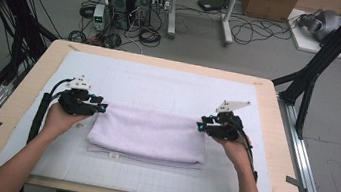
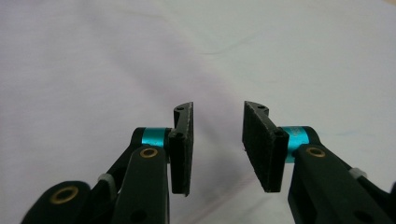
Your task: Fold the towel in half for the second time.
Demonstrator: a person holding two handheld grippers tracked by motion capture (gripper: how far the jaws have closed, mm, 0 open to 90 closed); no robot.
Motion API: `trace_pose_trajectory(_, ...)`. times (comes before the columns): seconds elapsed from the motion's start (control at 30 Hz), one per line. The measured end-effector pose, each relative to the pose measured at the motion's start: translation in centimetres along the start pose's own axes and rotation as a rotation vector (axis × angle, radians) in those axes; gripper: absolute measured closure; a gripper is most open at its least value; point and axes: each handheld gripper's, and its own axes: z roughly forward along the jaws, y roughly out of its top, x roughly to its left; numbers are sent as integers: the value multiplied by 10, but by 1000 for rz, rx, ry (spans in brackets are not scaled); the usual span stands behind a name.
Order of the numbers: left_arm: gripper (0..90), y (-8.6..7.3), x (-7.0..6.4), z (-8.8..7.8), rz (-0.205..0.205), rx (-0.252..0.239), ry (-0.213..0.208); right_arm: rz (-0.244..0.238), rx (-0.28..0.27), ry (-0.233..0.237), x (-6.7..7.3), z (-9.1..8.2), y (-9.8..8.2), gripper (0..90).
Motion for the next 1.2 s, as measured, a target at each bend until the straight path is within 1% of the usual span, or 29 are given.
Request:
trace_pose_trajectory(0.03,643,-3,-6,-1,18,11,-19,-17,-2,20,10,-2,-4,645)
trace_pose_trajectory(0.07,655,-6,-12,-2,39,20,-37,-23,21,52,18,-2,-6,645)
trace_pose_trajectory(0.1,663,-11,-19,-3,54,33,-57,-37,28,69,26,-2,-10,650)
trace_pose_trajectory(0.13,662,-15,-23,-4,66,40,-66,-58,16,80,37,-5,-16,669)
trace_pose_trajectory(0.17,659,-21,-30,-6,67,38,-78,-61,14,95,41,-6,-20,669)
trace_pose_trajectory(0.2,651,-25,-34,-8,73,42,-89,-53,15,118,47,-6,-25,669)
trace_pose_trajectory(0.23,647,-29,-37,-9,78,45,-92,-52,19,130,53,-6,-30,669)
trace_pose_trajectory(0.3,642,-37,-43,-12,100,72,-91,-78,24,137,60,-5,-37,669)
trace_pose_trajectory(0.37,636,-43,-47,-14,126,97,-82,-113,70,117,65,-2,-47,668)
trace_pose_trajectory(0.4,633,-46,-47,-16,139,109,-73,-121,76,113,65,-1,-51,669)
trace_pose_trajectory(0.47,628,-51,-48,-19,150,112,-64,-119,46,97,67,-4,-58,669)
trace_pose_trajectory(0.53,628,-54,-49,-20,153,113,-59,-134,37,78,68,-9,-63,669)
trace_pose_trajectory(0.6,628,-56,-50,-21,157,108,-56,-135,32,70,68,-12,-67,668)
trace_pose_trajectory(0.67,620,-55,-50,-23,151,105,-59,-115,22,74,67,-15,-68,664)
trace_pose_trajectory(0.7,611,-53,-51,-25,149,91,-66,-114,16,70,66,-17,-68,664)
trace_pose_trajectory(0.77,604,-52,-52,-29,142,62,-80,-97,-14,72,64,-21,-66,663)
trace_pose_trajectory(0.8,601,-51,-53,-30,143,65,-86,-92,-17,75,63,-21,-66,662)
trace_pose_trajectory(0.83,599,-52,-54,-30,153,72,-87,-91,-11,72,62,-21,-67,662)
trace_pose_trajectory(0.87,592,-54,-55,-29,157,89,-86,-90,4,75,62,-20,-68,659)
trace_pose_trajectory(0.93,573,-59,-55,-27,163,116,-82,-102,28,71,63,-18,-71,658)
trace_pose_trajectory(0.97,571,-61,-55,-27,162,111,-81,-111,34,72,64,-18,-72,654)
trace_pose_trajectory(1.0,571,-62,-55,-27,156,102,-83,-113,34,70,64,-19,-72,650)
trace_pose_trajectory(1.03,566,-61,-54,-28,150,105,-83,-112,37,73,64,-20,-71,643)
trace_pose_trajectory(1.07,553,-59,-54,-29,153,104,-80,-111,30,72,63,-21,-69,636)
trace_pose_trajectory(1.1,546,-56,-52,-30,155,98,-77,-107,21,70,62,-22,-66,630)
trace_pose_trajectory(1.13,546,-52,-51,-30,148,87,-73,-107,13,66,60,-22,-62,625)
trace_pose_trajectory(1.2,551,-43,-45,-29,139,66,-57,-110,0,49,53,-22,-51,624)
